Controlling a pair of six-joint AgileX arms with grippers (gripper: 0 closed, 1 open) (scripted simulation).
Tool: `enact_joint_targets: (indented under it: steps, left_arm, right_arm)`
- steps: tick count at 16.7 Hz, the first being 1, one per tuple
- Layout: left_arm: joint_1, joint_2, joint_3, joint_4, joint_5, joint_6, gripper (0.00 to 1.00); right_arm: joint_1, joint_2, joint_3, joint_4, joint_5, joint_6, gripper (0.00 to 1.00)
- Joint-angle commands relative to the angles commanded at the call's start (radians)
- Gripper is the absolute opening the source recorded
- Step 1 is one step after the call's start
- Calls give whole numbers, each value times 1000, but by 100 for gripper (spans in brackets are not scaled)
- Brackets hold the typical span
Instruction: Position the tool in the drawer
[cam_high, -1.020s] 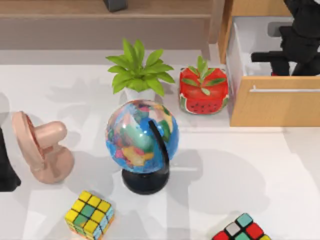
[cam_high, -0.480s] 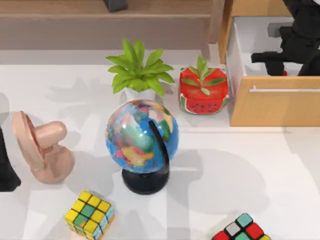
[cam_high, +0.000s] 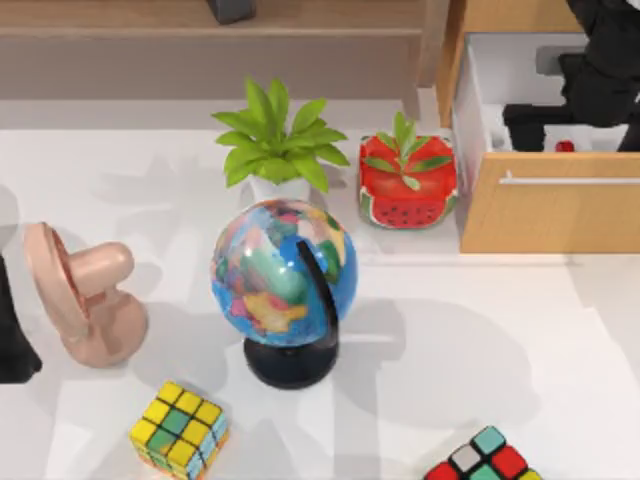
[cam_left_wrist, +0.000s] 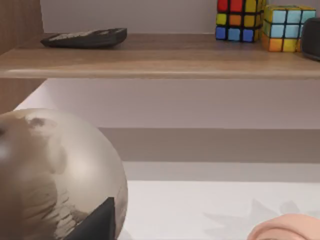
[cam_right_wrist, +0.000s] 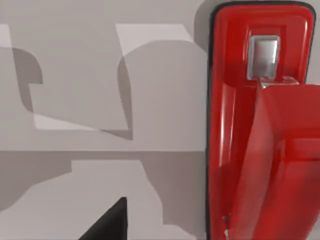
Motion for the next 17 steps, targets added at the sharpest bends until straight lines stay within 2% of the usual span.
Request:
enact_joint_targets:
  steps: [6, 9, 12, 17]
  left_arm:
    - [0, 0, 0, 0, 0, 0, 100]
    - [0, 0, 0, 0, 0, 0, 100]
    - [0, 0, 0, 0, 0, 0, 100]
    - [0, 0, 0, 0, 0, 0, 100]
  right_arm:
    - [2, -8, -6, 8, 1, -5, 100]
    - [5, -90, -64, 91, 12, -54, 100]
    - [23, -240, -174, 264, 28, -145, 100]
    - [117, -541, -461, 685, 50, -379, 100]
